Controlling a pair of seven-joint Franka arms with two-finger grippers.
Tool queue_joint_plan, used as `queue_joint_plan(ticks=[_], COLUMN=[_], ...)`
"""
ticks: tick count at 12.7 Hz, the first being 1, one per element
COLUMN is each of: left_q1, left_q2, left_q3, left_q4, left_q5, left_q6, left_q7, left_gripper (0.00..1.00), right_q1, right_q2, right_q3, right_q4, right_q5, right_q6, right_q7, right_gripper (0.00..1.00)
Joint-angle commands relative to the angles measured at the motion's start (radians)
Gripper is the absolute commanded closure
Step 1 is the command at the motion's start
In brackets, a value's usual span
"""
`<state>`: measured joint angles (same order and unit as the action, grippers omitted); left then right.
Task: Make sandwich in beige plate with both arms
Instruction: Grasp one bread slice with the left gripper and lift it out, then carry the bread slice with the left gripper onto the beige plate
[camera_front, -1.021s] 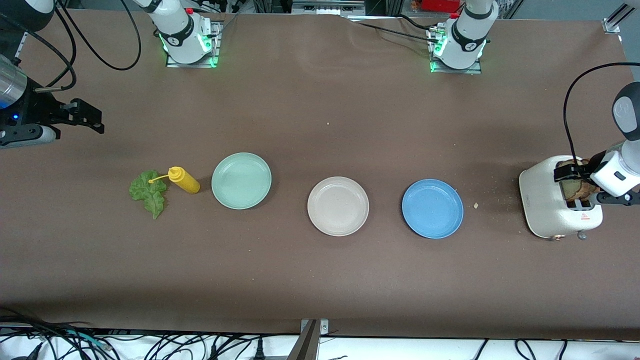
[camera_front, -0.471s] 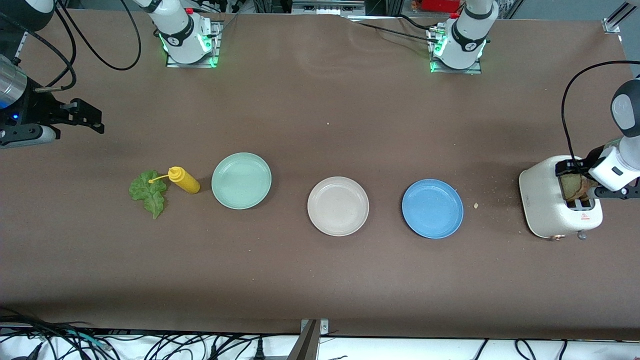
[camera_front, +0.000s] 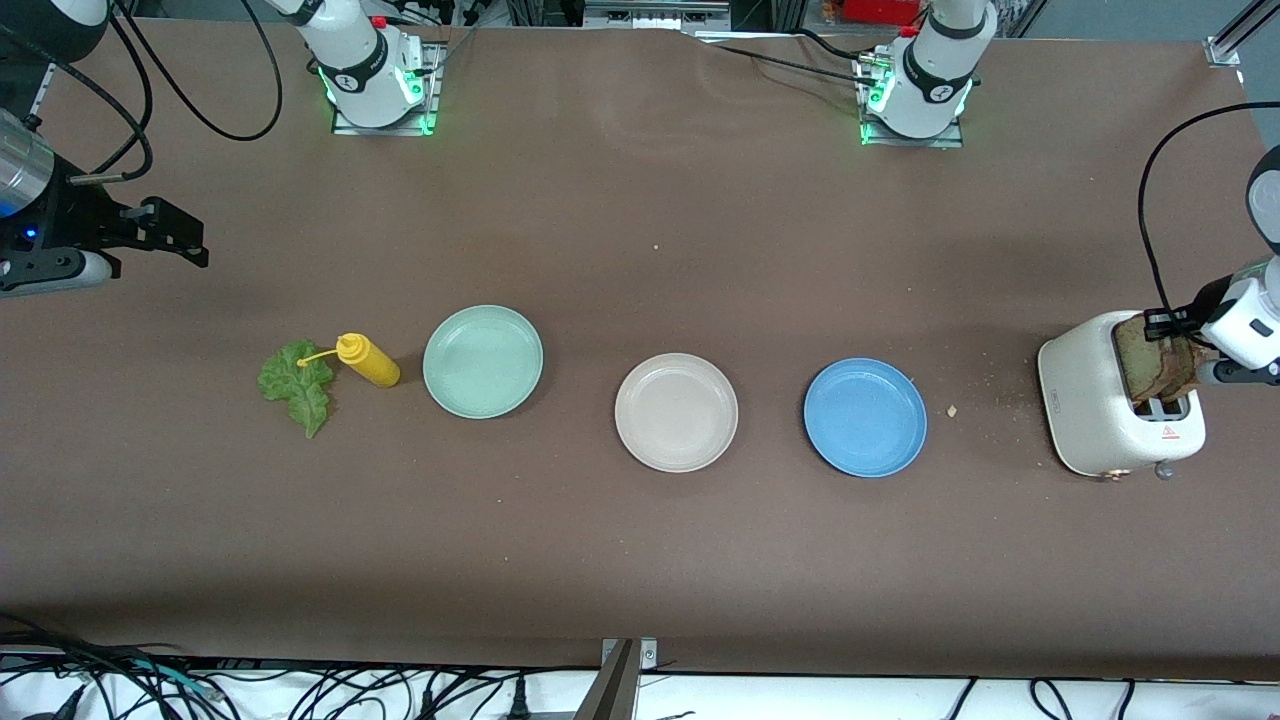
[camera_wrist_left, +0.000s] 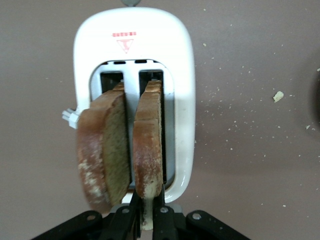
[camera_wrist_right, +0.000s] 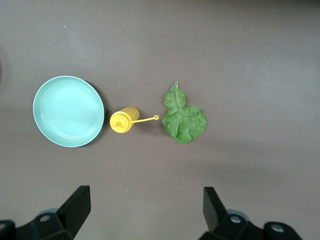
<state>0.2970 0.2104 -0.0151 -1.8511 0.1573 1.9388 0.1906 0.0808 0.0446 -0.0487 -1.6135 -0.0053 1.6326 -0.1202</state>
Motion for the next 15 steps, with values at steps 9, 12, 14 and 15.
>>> queue_joint_plan(ticks=[9,12,14,15], left_q1=[-0.025,-0.064,-0.151,-0.191], left_q2=[-0.014,0.065,0.130,0.167], left_q3=[-0.215,-0.270,-0.270,-0.270], left_q4=[0.240,0.242,0.291,0.320], left_q5=[-0.109,-0.333,-0.422,-0.479], left_q6=[-0.291,-0.299,-0.297,-0.296], left_q7=[0.012,-0.020,-0.136,-0.178], left_gripper=[1.00,1.00,1.00,1.00], right_q1=[-0.001,-0.001,-0.001,-0.001], right_q2=[-0.003,-0.005,-0.003,-0.003], right_q3=[0.001,0.001,0.001,0.001], right_q4=[0.012,0.012,0.012,0.012], right_q5=[-0.002,-0.002,-0.002,-0.002], right_q6=[-0.013,-0.013,-0.013,-0.013], right_q7=[0.011,0.011,0.011,0.011], right_gripper=[0.00,0.00,0.00,0.00])
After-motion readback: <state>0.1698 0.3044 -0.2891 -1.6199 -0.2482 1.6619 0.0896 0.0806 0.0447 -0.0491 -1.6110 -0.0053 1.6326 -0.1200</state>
